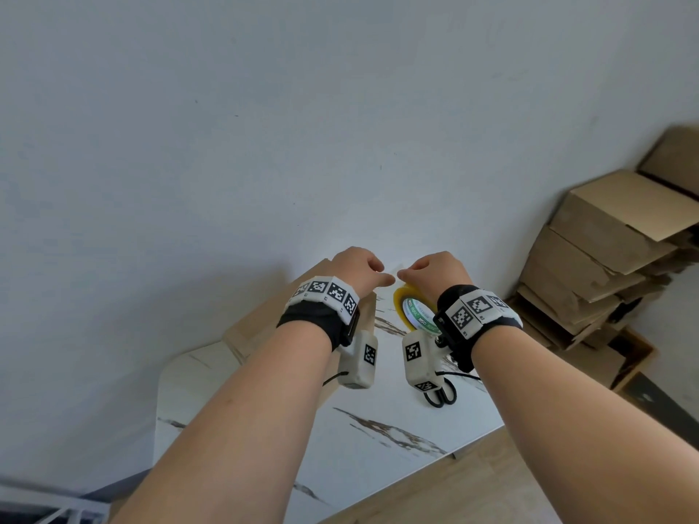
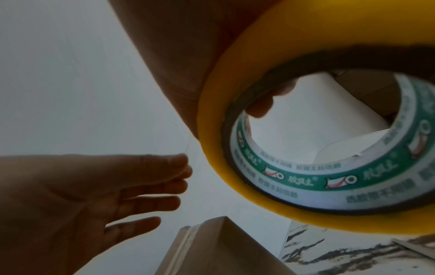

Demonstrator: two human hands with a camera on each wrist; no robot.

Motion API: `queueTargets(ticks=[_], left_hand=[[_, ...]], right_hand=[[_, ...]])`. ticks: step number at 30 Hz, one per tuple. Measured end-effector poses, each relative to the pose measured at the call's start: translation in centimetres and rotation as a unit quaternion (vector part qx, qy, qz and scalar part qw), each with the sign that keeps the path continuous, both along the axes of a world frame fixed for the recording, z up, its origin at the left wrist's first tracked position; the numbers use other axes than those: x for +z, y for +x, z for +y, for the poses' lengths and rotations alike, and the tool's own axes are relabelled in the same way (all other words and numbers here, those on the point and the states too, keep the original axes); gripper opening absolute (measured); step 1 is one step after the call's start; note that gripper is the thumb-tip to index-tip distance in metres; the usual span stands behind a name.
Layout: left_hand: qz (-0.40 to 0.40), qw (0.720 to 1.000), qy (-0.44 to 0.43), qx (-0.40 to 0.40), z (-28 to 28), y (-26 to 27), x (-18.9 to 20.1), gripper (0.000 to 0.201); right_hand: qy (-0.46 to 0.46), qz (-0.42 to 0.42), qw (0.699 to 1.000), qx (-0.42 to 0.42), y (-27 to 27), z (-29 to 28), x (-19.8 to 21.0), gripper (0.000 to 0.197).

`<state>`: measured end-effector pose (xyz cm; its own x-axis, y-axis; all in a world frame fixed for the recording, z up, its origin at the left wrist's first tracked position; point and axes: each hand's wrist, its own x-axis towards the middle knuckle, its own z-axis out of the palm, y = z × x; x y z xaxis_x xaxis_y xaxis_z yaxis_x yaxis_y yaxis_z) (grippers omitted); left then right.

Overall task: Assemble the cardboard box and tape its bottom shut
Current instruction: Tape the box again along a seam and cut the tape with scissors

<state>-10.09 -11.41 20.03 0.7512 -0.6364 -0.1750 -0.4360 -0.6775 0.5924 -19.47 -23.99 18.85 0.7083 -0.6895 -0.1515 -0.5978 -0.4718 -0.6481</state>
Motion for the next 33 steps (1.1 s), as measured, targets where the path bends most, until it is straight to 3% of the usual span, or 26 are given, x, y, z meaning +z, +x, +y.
queueTargets(ticks=[5,11,14,17,22,25,28,31,33], left_hand=[[-0.007,0.999,-0.04,0.007,-0.6,-0.5,0.2,0.017],[-0.006,1.0,-0.016,-0.002,-1.0,-1.0,0.7,0.027],[-0.005,1.0,-0.013,0.003,-1.3,-1.2,1.1,0.029],[0.024,0.999,-0.034,0.024,-1.6,-1.4,1.5,0.026],[0.117,0.985,-0.102,0.076,-1.4,-0.9,2.1,0.028],[0.095,0.993,-0.055,0.052,-1.1,-0.4,2.6,0.021],[0.074,0.995,-0.008,0.073,-1.0,0.3,2.7,0.028],[0.057,0.992,-0.001,0.114,-0.9,0.4,2.8,0.032],[0.048,0.991,-0.009,0.124,-0.9,0.4,2.7,0.032]], right_hand=[[-0.004,-0.005,1.0,0.012,-0.5,-0.1,0.5,0.016],[0.001,-0.006,1.0,0.014,-1.1,-0.1,0.3,0.017],[0.004,0.03,1.0,0.004,-1.4,-0.1,0.4,0.036],[0.044,0.048,0.998,-0.001,-1.5,-0.3,0.6,0.049],[0.151,-0.003,0.988,-0.033,-2.4,-0.4,1.6,0.049],[0.213,-0.046,0.975,-0.042,-3.0,-0.2,2.2,0.039],[0.227,-0.042,0.973,-0.023,-3.0,-0.3,2.2,0.032],[0.194,-0.015,0.981,0.008,-2.8,-0.6,1.9,0.05],[0.17,-0.013,0.985,0.031,-2.8,-0.7,2.1,0.05]])
